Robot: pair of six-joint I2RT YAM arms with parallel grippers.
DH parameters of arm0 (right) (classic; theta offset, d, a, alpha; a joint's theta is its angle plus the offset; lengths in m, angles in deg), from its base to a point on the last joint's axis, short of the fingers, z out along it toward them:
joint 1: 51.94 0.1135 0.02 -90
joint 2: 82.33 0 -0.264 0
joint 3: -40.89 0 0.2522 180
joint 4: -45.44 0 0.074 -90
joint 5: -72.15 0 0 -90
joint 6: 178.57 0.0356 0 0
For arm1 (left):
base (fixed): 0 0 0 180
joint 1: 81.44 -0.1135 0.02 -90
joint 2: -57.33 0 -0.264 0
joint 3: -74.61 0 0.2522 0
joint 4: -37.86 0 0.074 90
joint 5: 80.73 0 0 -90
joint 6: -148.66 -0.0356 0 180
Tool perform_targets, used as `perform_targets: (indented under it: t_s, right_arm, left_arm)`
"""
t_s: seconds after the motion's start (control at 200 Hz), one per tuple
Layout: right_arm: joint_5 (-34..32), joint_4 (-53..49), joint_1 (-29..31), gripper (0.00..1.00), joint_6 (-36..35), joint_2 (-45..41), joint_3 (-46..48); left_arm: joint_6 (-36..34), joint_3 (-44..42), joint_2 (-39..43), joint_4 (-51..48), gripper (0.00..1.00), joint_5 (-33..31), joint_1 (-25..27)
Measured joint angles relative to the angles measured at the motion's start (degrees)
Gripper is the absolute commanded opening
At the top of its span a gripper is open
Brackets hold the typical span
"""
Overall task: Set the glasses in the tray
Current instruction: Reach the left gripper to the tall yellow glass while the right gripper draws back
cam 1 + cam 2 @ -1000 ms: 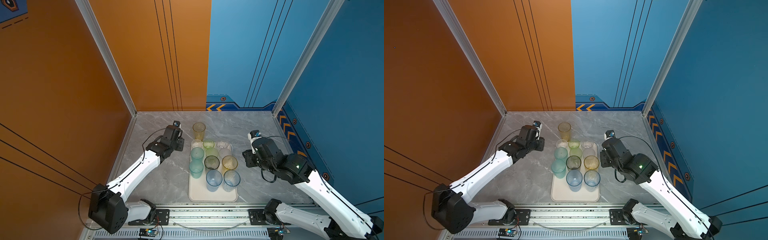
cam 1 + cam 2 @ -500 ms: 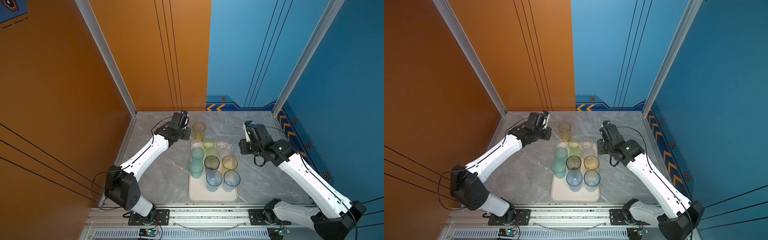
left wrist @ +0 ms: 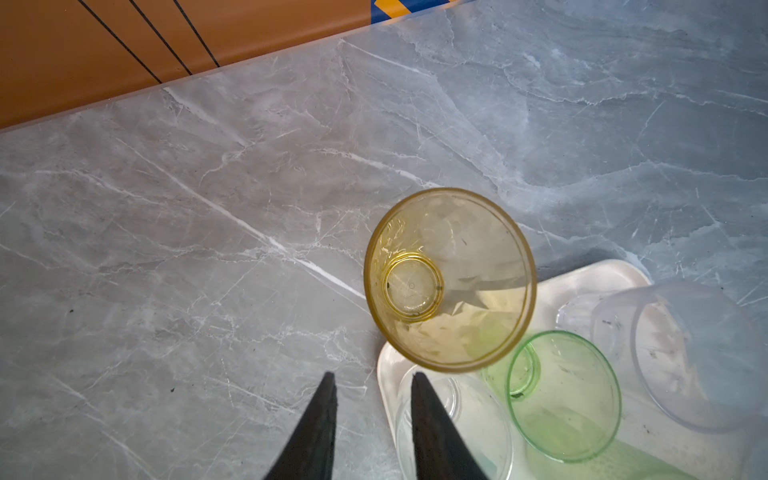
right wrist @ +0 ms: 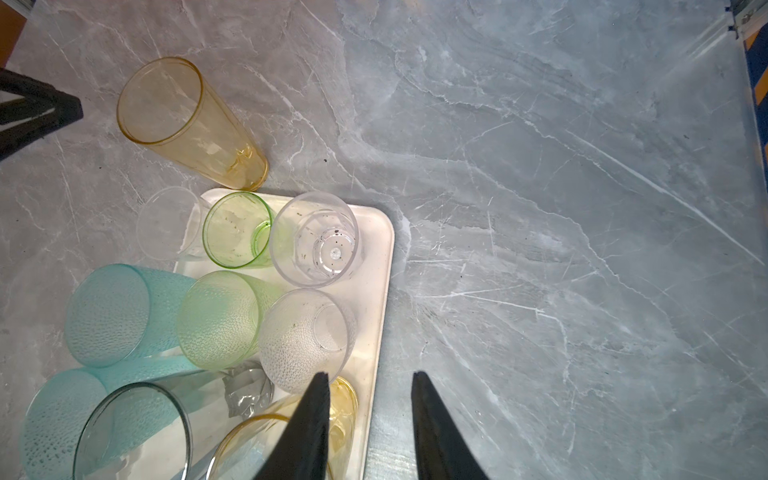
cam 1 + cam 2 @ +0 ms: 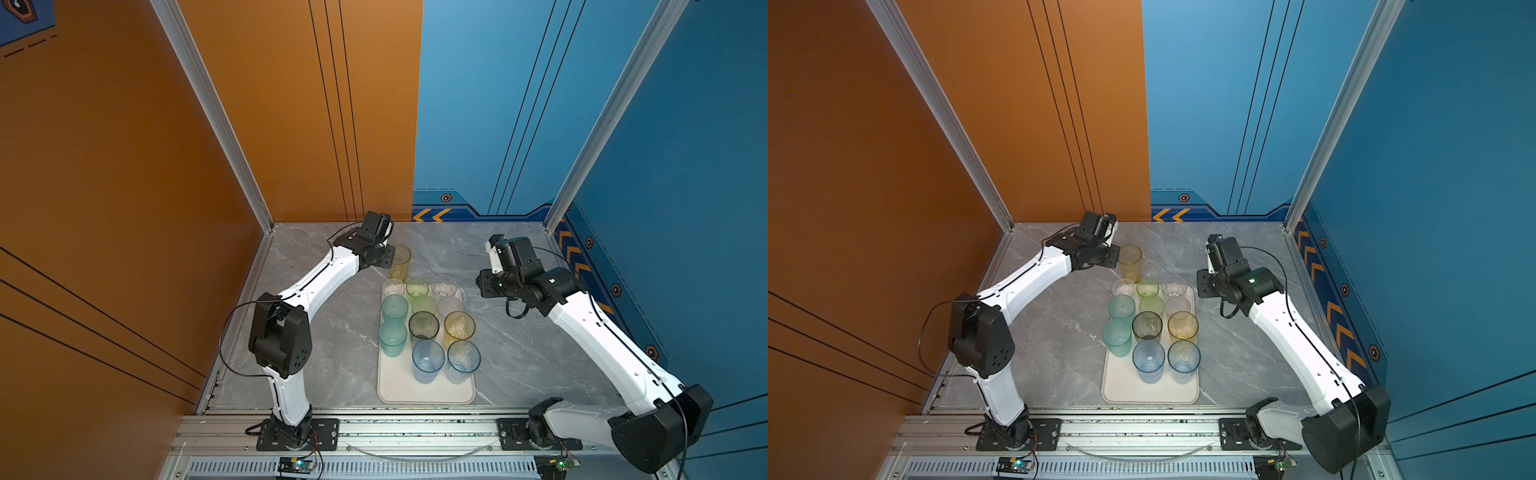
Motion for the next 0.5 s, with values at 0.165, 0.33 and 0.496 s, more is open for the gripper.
perform_targets:
  t_s: [0.165,0.33,0.496]
  right_arm:
    - [1.0,0.2,-0.4,0.32,-0.7,1.9,-1.0]
    - [2.0,0.7,-1.3,0.32,-1.2,2.3,-1.5]
    - [2.2,1.1,-1.7,0.32,-1.4,2.3,-1.6]
  left_arm:
    - [-0.7,5.4,-3.7,-1.8,0.32,1.1,-0.5]
    - [-1.3,10.1,-7.0,-4.2,0.31,1.4,-0.8]
    - [-2.4,14.1,-9.6,-7.1,0.3,1.4,-0.8]
